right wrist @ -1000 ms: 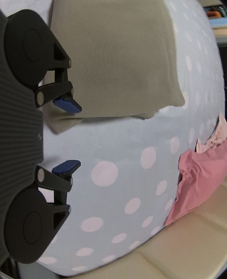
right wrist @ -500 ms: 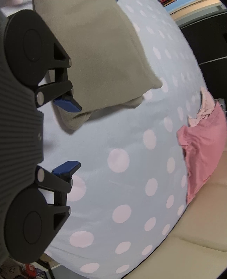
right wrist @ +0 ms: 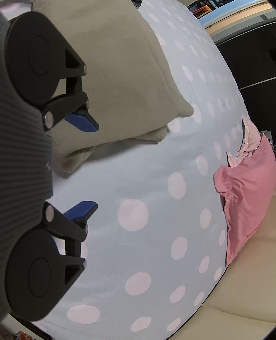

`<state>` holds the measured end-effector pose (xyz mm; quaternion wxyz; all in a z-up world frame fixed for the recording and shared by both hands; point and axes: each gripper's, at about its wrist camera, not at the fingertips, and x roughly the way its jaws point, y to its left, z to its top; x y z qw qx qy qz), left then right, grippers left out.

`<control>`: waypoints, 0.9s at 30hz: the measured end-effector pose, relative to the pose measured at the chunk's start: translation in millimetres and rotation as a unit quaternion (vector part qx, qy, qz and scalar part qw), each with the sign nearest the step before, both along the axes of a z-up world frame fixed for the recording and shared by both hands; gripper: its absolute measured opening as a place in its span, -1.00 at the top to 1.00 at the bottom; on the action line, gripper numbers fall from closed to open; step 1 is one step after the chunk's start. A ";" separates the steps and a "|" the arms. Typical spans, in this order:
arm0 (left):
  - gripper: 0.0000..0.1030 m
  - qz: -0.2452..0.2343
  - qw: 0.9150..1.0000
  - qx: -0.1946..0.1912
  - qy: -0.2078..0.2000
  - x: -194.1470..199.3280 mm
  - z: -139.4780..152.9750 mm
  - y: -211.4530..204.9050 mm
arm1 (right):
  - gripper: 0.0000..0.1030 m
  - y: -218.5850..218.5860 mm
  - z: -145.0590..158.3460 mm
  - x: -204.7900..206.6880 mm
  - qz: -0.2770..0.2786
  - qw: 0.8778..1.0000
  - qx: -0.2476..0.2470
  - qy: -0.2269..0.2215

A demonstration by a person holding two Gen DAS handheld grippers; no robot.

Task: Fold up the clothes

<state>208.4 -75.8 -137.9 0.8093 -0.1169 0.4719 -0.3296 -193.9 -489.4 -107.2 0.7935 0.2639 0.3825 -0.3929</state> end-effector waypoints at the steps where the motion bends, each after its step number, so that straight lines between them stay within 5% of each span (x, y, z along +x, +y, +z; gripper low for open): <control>1: -0.29 -0.002 1.000 -0.001 0.006 7.6 -5.1 -2.2 | -0.44 -2.1 -1.1 3.2 0.000 1.000 0.004 -0.003; 12: -0.30 -0.015 0.997 -0.053 0.054 59.9 -60.4 -39.4 | -0.44 -13.6 -22.4 40.1 0.011 0.998 -0.014 0.055; 20: -0.33 -0.034 0.994 -0.037 0.098 86.1 -78.6 -57.1 | -0.44 -27.1 -33.3 52.5 -0.005 0.998 -0.003 0.064; 25: -0.16 -0.037 0.995 -0.023 0.086 84.7 -79.6 -67.3 | -0.44 -34.5 -35.0 69.0 0.017 0.999 0.013 0.040; 27: 0.08 -0.033 0.994 -0.024 0.099 85.0 -78.6 -69.1 | -0.44 -37.5 -35.8 77.1 0.034 0.999 0.016 0.028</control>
